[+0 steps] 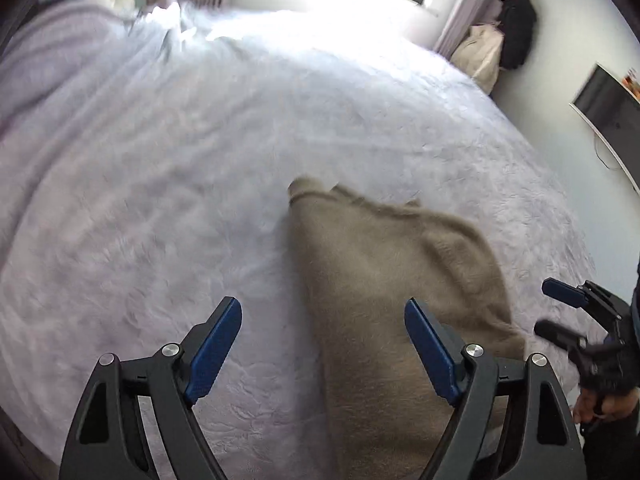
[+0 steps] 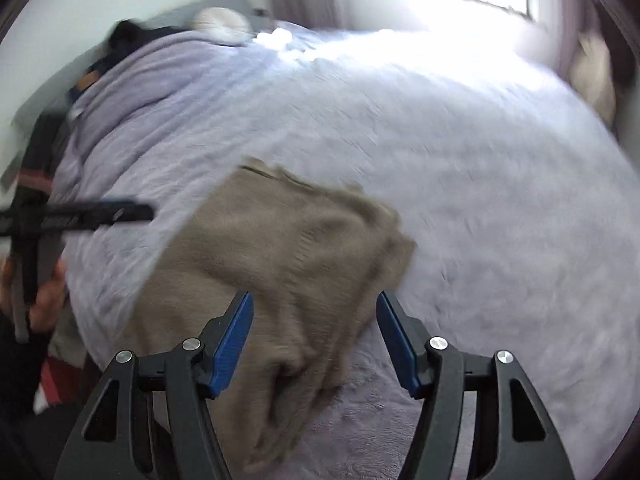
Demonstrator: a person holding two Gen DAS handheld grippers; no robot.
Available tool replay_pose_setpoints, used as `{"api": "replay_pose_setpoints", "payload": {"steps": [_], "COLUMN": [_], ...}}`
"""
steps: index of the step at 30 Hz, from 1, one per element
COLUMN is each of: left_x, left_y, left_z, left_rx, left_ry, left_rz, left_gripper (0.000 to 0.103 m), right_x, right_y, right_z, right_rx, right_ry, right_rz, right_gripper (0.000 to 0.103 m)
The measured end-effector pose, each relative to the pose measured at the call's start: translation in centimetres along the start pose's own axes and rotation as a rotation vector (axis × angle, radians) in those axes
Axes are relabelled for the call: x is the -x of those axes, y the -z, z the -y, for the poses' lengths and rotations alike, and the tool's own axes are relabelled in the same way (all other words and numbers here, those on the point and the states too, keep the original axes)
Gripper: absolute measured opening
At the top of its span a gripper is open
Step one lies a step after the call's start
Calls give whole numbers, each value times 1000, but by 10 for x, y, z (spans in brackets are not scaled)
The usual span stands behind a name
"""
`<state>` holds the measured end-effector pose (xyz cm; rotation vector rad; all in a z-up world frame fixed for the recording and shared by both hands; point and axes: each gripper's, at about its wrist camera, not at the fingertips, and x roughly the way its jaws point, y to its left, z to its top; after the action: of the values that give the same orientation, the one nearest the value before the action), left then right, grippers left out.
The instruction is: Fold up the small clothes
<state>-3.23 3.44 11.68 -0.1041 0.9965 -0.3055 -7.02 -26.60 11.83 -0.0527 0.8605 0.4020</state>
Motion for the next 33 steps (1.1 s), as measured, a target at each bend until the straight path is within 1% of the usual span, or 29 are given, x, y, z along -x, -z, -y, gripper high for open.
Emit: {"api": "replay_pose_setpoints", "payload": {"steps": [1, 3, 5, 7, 8, 9, 10, 11, 13, 16, 18, 19, 21, 23, 25, 26, 27, 28, 30, 31, 33], "left_x": [2, 1, -12, -37, -46, -55, -62, -67, -65, -55, -54, -56, -66, -82, -102, -110, -117, -121, -115, -109, -92], "left_y": [-1, 8, 17, 31, 40, 51, 57, 61, 61, 54, 39, 31, 19, 10, 3, 0, -3, -5, -9, -8, -3], "left_z": [10, 35, 54, 67, 69, 74, 75, 76, 78, 82, 80, 78, 72, 66, 57, 53, 50, 48, 45, 47, 54], "left_rx": [-31, -121, -185, -231, -245, -268, -285, -296, -304, -306, -294, -284, -265, -253, -228, -214, -199, -185, -150, -148, -184], "left_ry": [13, 61, 52, 12, -15, -61, -93, -103, -113, -116, -144, -158, -165, -182, -185, -173, -173, -184, -182, -191, -246], "left_rz": [10, 7, -22, -74, -95, -104, -107, -105, -90, -78, -51, -49, -54, -77, -112, -126, -135, -142, -146, -132, -101], "left_gripper": [85, 85, 85, 85, 85, 85, 85, 85, 85, 85, 85, 85, 85, 85, 85, 87, 95, 96, 96, 96, 96], "right_x": [5, 6, -5, -23, -32, -39, -43, -49, -49, -38, -28, -27, -32, -49, -74, -85, -98, -108, -113, -110, -96], "right_y": [-2, 0, 10, 24, 32, 41, 53, 60, 66, 55, 45, 39, 22, 8, -2, -5, -8, -12, -20, -23, -22], "right_z": [-14, -46, -68, -85, -83, -75, -69, -62, -60, -62, -61, -57, -50, -43, -33, -30, -27, -21, -11, -9, -14], "right_rx": [58, 175, 272, 316, 318, 306, 291, 274, 266, 280, 291, 296, 304, 301, 298, 298, 297, 272, 199, 167, 138], "right_ry": [-22, -95, -120, -92, -68, -46, -43, -60, -71, -82, -92, -86, -56, -49, -28, -12, 10, 5, -21, -21, 1], "right_rz": [15, 20, -9, -60, -94, -126, -156, -176, -176, -158, -115, -102, -91, -108, -150, -166, -176, -184, -189, -191, -189], "right_gripper": [70, 71, 71, 70, 70, 70, 70, 70, 70, 70, 71, 71, 73, 73, 73, 73, 74, 75, 76, 76, 76]}}
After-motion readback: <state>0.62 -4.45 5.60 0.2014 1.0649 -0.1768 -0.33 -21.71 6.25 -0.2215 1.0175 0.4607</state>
